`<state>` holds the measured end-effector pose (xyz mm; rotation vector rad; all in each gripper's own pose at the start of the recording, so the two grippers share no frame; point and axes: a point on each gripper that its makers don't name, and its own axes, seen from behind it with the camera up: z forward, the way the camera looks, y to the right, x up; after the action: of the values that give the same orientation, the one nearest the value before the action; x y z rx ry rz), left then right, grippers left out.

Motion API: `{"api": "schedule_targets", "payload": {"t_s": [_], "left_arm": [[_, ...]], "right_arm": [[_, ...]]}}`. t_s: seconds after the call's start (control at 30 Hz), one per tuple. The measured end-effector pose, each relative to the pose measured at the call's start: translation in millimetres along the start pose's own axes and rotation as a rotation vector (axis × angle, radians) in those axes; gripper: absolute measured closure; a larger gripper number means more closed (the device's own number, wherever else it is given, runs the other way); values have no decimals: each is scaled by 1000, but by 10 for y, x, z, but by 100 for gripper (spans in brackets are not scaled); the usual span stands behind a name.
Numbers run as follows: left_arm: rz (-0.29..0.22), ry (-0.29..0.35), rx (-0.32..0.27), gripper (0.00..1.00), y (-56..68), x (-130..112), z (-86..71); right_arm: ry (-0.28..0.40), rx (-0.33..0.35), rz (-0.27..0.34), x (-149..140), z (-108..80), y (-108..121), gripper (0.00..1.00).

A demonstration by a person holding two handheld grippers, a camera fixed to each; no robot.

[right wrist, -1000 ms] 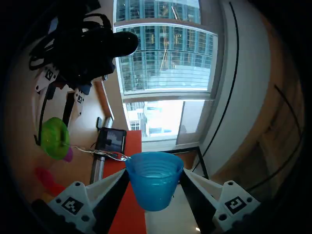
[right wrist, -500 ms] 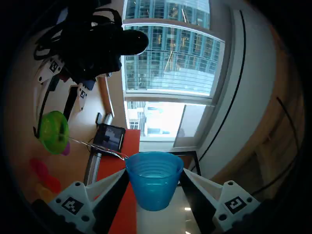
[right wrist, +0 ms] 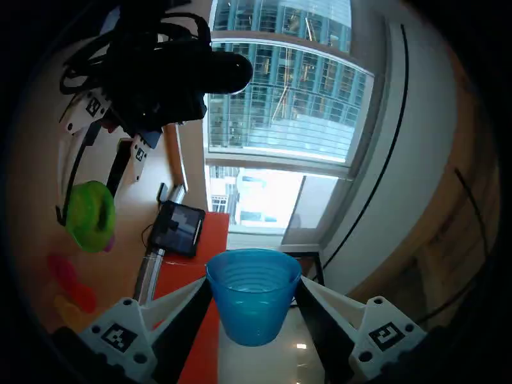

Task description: Pour water

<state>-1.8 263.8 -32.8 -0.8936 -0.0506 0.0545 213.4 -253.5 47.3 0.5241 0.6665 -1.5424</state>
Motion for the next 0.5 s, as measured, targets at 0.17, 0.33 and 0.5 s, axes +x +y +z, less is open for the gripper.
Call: {"api": "schedule_targets", "payload": {"t_s": [0.17, 0.33, 0.5], "left_arm": [[1, 1, 2, 14, -2, 11, 1], [4, 4, 5, 14, 3, 36, -9], [5, 10, 11, 14, -4, 73, -14]], "right_arm": [[-1, -5, 21, -11, -23, -23, 11], [-1, -16, 111, -7, -52, -38, 10], [-2, -27, 266, -10, -80, -63, 11]]}}
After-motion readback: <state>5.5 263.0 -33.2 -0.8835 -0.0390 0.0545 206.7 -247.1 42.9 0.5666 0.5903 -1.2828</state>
